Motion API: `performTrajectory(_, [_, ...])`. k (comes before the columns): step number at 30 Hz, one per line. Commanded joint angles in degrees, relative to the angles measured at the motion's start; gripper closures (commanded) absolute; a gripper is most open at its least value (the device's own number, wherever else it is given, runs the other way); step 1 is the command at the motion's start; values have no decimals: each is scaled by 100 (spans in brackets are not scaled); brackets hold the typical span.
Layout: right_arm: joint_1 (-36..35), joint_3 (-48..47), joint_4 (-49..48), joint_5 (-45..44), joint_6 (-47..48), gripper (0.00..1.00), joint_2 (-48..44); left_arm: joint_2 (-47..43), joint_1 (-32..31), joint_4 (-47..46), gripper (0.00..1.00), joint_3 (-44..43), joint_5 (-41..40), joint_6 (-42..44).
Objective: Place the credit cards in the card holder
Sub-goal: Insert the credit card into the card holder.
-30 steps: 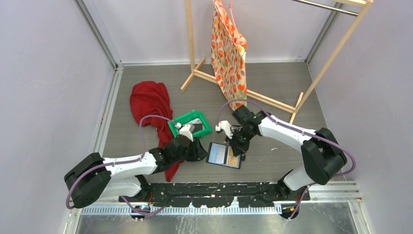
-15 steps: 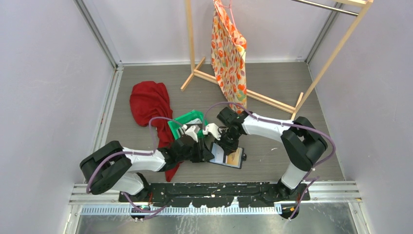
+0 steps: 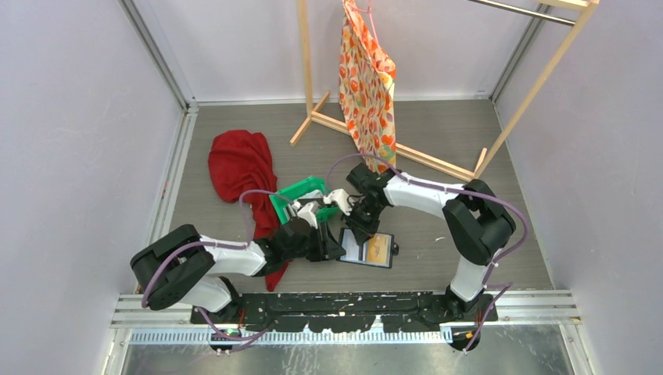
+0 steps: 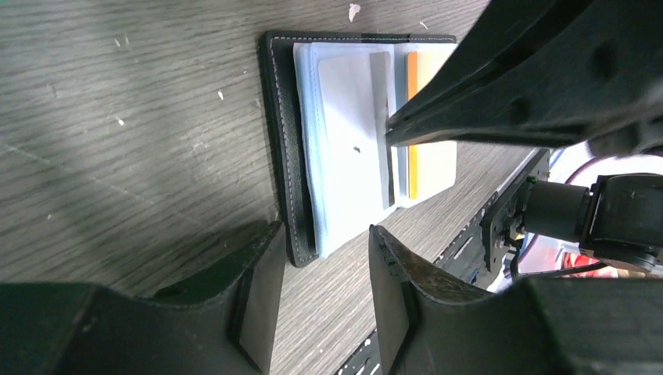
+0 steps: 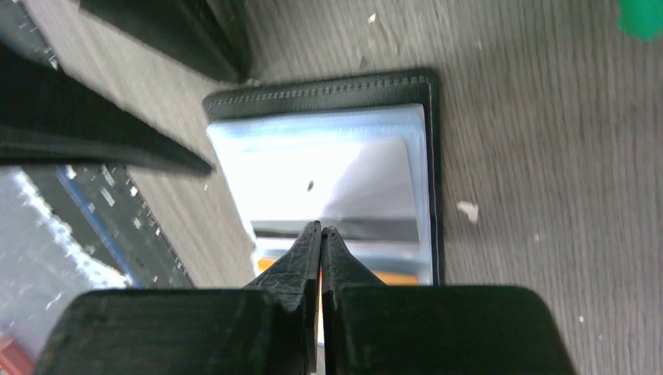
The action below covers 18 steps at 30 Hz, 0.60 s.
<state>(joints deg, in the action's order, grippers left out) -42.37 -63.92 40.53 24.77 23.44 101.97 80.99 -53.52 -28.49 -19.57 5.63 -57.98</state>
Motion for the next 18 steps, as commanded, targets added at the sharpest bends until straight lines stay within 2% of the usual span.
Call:
performTrajectory(1, [597,-154,771,1054,671,94,-685,-551,-18,161,55,137,-274,-10])
performTrajectory(6, [468,419,667,824,1333,93,-937,-1164,-18,729,54,58,-654,142])
performTrajectory(13, [-119,48,428,-158,851,96,-167,-980,-18,539,53,47,-603,-28])
performTrajectory(18, [-253,-43,259,-451,564,96,84,-1068,-18,506,52,168,-703,-127])
